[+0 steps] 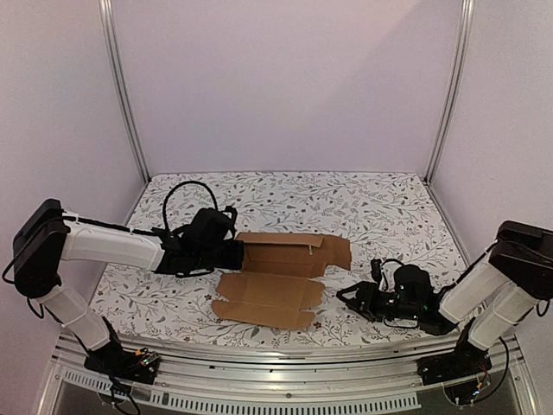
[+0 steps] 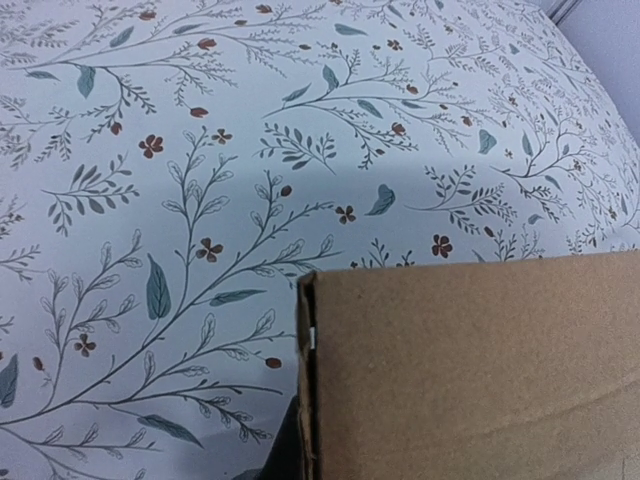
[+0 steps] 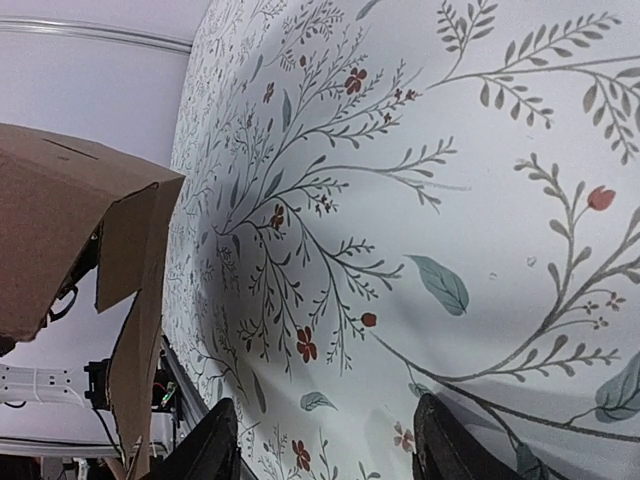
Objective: Fold the paper box
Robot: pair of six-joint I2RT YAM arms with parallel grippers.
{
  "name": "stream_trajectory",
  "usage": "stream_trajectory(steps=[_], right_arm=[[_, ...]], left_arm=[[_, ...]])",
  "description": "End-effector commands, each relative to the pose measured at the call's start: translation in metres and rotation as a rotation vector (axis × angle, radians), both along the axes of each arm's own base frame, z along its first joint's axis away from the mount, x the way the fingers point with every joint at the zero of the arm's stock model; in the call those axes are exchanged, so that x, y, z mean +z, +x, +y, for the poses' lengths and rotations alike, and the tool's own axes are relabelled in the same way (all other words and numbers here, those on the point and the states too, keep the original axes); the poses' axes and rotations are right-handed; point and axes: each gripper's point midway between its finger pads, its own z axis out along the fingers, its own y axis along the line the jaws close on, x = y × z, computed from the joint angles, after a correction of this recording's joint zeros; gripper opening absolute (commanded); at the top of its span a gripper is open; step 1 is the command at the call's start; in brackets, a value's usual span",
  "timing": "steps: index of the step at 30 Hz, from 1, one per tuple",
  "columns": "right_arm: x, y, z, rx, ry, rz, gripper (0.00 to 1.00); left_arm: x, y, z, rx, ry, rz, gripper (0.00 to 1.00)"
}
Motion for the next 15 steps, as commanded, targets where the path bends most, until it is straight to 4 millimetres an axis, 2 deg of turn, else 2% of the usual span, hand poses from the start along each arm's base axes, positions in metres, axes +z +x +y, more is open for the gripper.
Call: stream_trajectory(steps=[1,3,4,8,11,15], right_arm=[[0.024,0.009,0.02,-0.013,0.257,0.007,0.58],[0.002,0.007,0.029,0.004,0.239,0.088,0.54],[-0.002,0.007,0.031,0.006,0.233,0.094,0.54],[0.004,0.012,0.038,0.018,0.241,0.061,0.58],[-0.009,0.011,0.042,0.03,0.224,0.089,0.58],[-0.01,0.015,0.048,0.041,0.226,0.081,0.59]], left_arm=[[0.006,-0.006,-0.005,-0.017,-0.013,-0.008,0.0],[0.007,-0.006,-0.006,-0.02,-0.011,-0.01,0.0],[0.008,-0.006,-0.006,-0.021,-0.007,-0.012,0.0],[0.013,-0.005,-0.006,-0.024,-0.001,-0.024,0.0],[0.009,-0.008,-0.002,-0.028,0.031,-0.008,0.0],[0.015,-0.007,-0.001,-0.029,0.033,-0.021,0.0]])
